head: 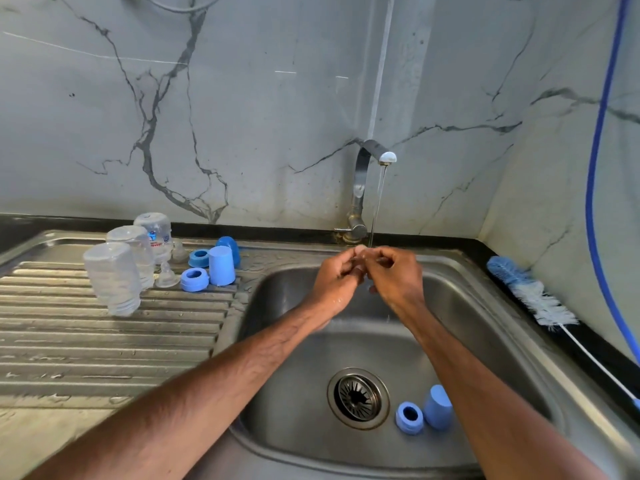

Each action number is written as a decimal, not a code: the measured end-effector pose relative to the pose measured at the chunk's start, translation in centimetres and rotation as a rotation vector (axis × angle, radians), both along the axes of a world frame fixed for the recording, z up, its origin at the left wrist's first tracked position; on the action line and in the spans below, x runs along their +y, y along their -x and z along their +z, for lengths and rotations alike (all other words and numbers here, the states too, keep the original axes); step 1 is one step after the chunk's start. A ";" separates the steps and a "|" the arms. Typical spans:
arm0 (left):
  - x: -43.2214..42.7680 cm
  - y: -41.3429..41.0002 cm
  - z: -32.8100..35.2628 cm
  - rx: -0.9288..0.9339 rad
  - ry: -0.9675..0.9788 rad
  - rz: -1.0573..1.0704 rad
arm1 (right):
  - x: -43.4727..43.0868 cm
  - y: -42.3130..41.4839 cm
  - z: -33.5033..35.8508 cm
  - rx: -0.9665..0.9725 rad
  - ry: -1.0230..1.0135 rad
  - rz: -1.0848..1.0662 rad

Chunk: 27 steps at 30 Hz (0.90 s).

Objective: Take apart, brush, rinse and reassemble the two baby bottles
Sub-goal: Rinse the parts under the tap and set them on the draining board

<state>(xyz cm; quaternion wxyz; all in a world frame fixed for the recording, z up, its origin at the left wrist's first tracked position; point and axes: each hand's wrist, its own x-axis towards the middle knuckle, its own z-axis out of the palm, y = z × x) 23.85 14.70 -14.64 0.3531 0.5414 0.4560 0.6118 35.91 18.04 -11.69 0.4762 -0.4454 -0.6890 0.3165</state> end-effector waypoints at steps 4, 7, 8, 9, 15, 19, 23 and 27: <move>0.7 0.3 -0.1 -0.145 0.055 0.054 | 0.7 -0.1 0.2 -0.073 0.049 0.074; 1.3 0.8 0.0 -0.158 0.105 0.145 | 1.0 -0.2 0.3 -0.110 0.072 0.124; 1.4 0.9 -0.1 -0.113 0.086 0.168 | 1.1 -0.2 0.3 -0.039 0.103 0.099; 1.5 0.8 -0.1 -0.019 0.043 0.215 | 1.1 -0.3 0.4 0.083 0.167 0.073; 0.9 0.2 1.7 0.265 -0.154 0.270 | 1.0 -0.9 0.7 0.569 0.712 0.162; 0.8 0.4 2.6 0.305 -0.151 0.263 | 1.3 -1.2 0.7 0.685 0.836 0.246; 0.5 1.4 3.0 0.583 -0.222 0.388 | 1.8 -1.3 0.6 0.655 0.943 0.336; -0.1 2.2 2.7 0.878 -0.351 0.360 | 2.1 -1.3 0.4 0.605 0.992 0.395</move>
